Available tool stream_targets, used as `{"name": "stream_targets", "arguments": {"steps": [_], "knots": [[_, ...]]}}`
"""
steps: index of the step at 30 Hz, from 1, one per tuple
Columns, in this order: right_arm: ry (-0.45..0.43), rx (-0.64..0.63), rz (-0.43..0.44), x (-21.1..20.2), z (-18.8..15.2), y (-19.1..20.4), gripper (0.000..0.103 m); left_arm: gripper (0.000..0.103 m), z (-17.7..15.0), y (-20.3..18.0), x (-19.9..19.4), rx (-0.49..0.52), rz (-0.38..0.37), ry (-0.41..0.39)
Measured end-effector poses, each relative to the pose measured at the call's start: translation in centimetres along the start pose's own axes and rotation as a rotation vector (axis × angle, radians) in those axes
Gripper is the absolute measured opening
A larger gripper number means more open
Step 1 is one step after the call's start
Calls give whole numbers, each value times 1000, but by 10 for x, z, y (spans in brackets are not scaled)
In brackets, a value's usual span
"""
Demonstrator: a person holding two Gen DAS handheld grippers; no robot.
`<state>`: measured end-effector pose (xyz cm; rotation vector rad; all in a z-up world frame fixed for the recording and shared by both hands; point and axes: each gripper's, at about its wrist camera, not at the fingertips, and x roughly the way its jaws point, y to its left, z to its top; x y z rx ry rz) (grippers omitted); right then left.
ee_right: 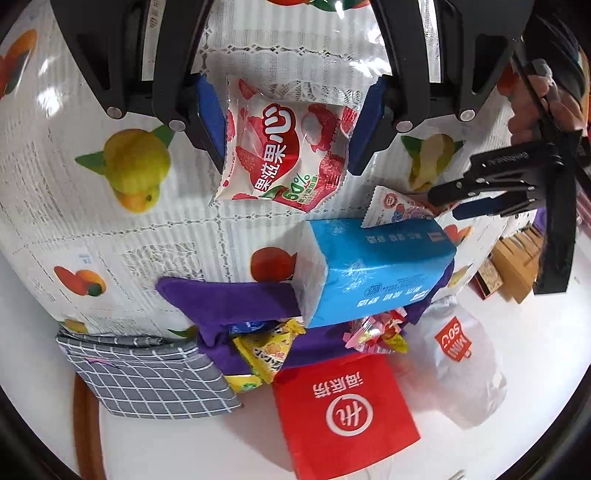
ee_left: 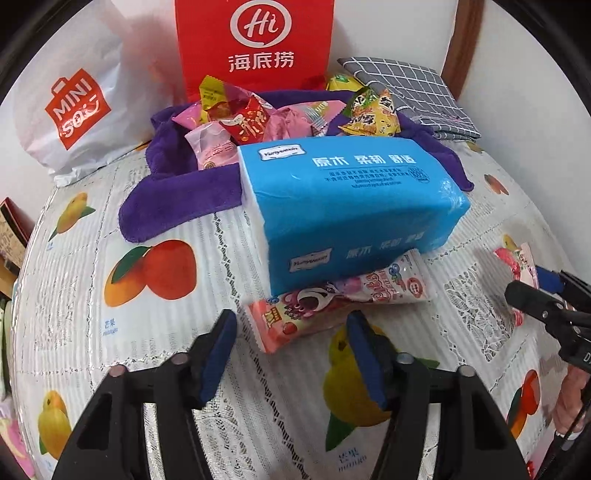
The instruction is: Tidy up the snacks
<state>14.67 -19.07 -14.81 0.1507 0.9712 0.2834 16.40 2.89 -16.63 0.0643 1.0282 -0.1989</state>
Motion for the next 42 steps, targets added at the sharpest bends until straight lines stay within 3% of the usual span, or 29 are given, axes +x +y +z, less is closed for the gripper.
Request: {"name": "stream_targets", "arguments": {"steps": [4, 12, 22, 29, 31, 35, 42], "knots": [[-3, -22, -37, -1, -2, 2, 62, 34, -4, 0, -3, -5, -17, 0], [-14, -14, -11, -10, -5, 6, 62, 30, -24, -16, -20, 33, -83, 20], [-25, -11, 0, -22, -11, 3, 62, 33, -40, -37, -41, 103, -87, 5], [-25, 10, -3, -27, -17, -11, 62, 54, -22, -54, -52, 178, -129, -54], [-24, 18, -7, -28, -18, -16, 62, 55, -15, -61, -50, 208, -128, -59], [-22, 33, -18, -29, -20, -25, 62, 55, -9, -70, -33, 230, -138, -26], [-17, 54, -56, -32, -23, -41, 62, 55, -21, -63, -14, 181, -208, 54]]}}
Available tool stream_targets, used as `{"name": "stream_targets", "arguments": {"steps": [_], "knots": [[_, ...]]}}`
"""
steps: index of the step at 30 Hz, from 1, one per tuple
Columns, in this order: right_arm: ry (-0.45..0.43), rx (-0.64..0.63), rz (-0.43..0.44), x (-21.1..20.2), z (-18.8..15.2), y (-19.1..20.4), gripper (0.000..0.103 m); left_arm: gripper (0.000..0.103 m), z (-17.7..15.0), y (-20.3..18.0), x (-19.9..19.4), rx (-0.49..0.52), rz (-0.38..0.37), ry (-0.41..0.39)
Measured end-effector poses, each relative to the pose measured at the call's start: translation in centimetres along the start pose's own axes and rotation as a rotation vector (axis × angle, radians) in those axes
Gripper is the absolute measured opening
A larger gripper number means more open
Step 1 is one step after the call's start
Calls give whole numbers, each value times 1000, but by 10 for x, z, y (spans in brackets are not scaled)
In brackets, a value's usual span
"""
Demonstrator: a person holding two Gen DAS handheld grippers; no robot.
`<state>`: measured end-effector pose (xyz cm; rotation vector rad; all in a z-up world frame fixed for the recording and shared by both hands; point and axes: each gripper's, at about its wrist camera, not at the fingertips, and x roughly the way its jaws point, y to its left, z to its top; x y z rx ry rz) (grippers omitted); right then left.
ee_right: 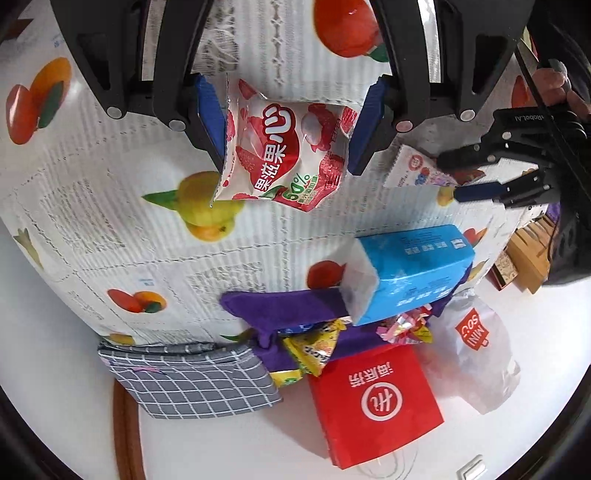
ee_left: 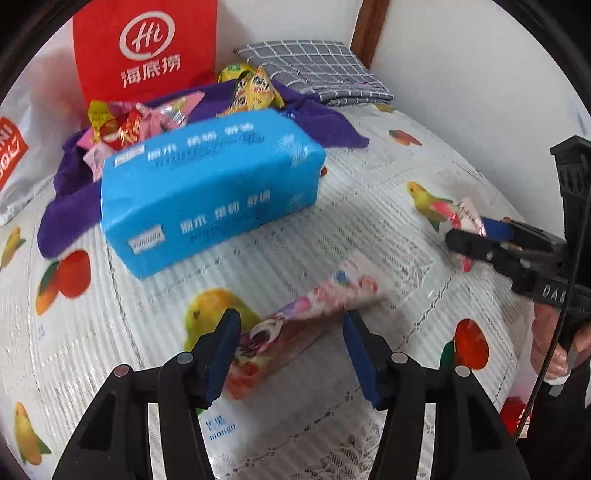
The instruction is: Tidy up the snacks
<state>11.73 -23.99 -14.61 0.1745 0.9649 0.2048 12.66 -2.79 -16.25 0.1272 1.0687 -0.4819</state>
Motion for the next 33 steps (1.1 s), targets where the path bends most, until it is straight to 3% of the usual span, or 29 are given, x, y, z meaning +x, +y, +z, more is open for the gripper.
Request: {"name": "stream_targets", "arguments": {"steps": [2, 7, 9, 11, 20, 33], "knots": [[0, 9, -6, -1, 0, -4, 62, 55, -5, 0, 1, -19, -24, 7], [-1, 16, -13, -3, -2, -8, 62, 54, -9, -7, 0, -31, 14, -3], [-2, 14, -11, -5, -3, -7, 62, 44, -8, -12, 3, -21, 63, -11], [-4, 8, -9, -7, -4, -6, 62, 25, -8, -15, 2, -8, 116, -22], [-12, -44, -28, -18, 0, 9, 62, 25, -15, 8, -25, -129, 80, -65], [-61, -90, -3, -34, 39, 57, 62, 25, -7, 46, -75, -225, 114, -153]]}}
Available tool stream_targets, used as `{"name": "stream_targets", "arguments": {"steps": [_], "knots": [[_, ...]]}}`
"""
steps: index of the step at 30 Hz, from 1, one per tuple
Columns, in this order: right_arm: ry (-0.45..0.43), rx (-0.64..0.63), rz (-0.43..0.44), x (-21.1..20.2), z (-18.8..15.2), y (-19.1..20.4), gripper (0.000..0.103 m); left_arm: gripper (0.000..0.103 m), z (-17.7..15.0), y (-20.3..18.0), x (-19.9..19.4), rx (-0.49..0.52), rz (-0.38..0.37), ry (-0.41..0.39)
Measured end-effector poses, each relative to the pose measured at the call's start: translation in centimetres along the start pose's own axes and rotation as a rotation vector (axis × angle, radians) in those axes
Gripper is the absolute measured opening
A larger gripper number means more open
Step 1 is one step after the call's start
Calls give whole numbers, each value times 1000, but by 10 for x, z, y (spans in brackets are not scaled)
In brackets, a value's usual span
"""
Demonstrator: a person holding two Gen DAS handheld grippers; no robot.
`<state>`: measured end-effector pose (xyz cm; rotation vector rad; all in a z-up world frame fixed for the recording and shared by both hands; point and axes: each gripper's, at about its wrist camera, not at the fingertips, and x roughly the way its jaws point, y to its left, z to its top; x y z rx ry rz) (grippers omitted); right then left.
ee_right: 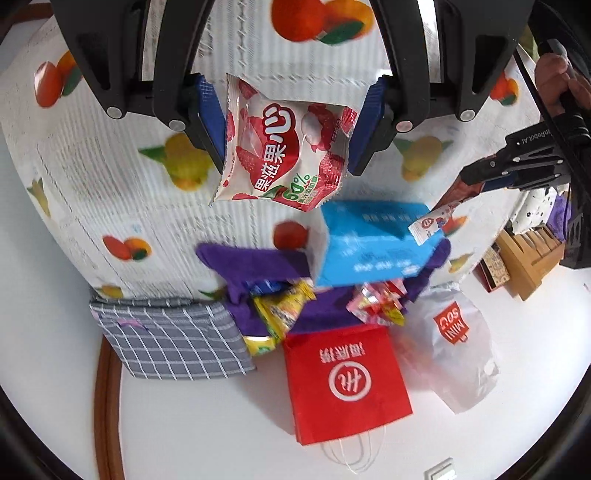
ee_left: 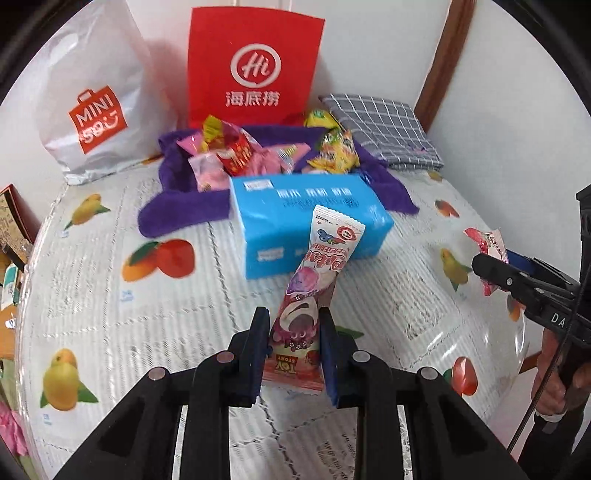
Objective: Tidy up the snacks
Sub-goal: 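Carry the white-red bag with the right tool while the left tool carries the candy stick to the towel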
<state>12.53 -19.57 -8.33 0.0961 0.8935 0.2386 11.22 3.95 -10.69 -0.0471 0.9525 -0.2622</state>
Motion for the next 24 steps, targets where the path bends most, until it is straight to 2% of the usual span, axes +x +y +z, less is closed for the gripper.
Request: {"name": "stream_targets", "arguments": {"steps": [8, 24], "knots": [[-38, -2, 9, -11, 30, 15, 62, 25, 23, 3, -10, 3, -29, -43], [-76, 33, 13, -11, 76, 8, 62, 25, 66, -2, -9, 21, -66, -84]]}}
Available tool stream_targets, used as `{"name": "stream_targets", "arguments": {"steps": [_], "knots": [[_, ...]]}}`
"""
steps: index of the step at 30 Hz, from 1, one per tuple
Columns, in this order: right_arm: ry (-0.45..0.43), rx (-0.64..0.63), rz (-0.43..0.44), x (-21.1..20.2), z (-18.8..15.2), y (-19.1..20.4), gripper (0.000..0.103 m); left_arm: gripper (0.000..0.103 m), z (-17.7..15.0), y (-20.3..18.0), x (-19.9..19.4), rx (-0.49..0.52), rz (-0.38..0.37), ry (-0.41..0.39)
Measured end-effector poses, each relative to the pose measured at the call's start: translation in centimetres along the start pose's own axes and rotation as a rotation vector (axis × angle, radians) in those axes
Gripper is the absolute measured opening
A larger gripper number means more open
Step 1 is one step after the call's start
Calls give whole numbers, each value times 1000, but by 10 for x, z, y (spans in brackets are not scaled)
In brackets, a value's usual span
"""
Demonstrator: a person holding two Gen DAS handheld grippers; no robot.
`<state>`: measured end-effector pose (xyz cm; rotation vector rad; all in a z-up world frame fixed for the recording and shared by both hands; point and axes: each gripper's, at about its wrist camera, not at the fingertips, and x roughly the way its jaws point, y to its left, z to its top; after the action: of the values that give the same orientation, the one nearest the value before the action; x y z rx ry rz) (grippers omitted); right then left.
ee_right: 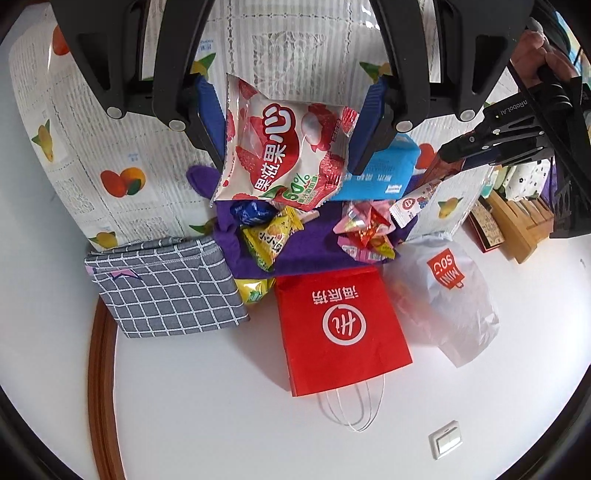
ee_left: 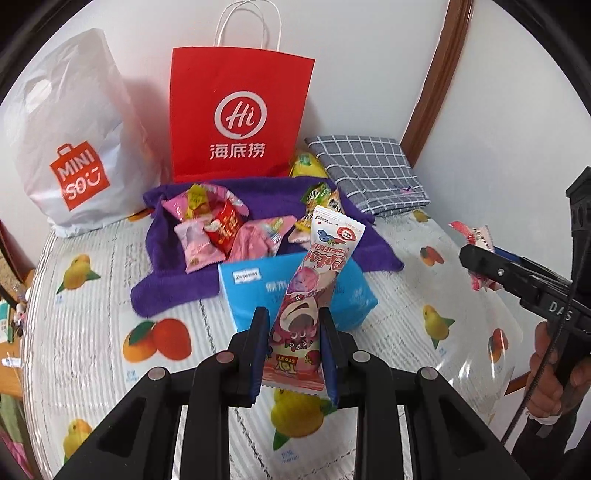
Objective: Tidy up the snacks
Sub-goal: 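Carry the white-red bag with the right tool while the left tool carries the candy stick to the towel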
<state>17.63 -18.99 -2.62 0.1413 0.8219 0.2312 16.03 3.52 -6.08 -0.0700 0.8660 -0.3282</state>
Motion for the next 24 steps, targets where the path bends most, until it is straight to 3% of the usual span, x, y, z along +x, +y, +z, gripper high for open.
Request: {"name": "stream_targets", "arguments": {"steps": [24], "knots": [[-9, -34, 35, 41, 35, 6, 62, 25, 42, 18, 12, 9, 74, -20]]}}
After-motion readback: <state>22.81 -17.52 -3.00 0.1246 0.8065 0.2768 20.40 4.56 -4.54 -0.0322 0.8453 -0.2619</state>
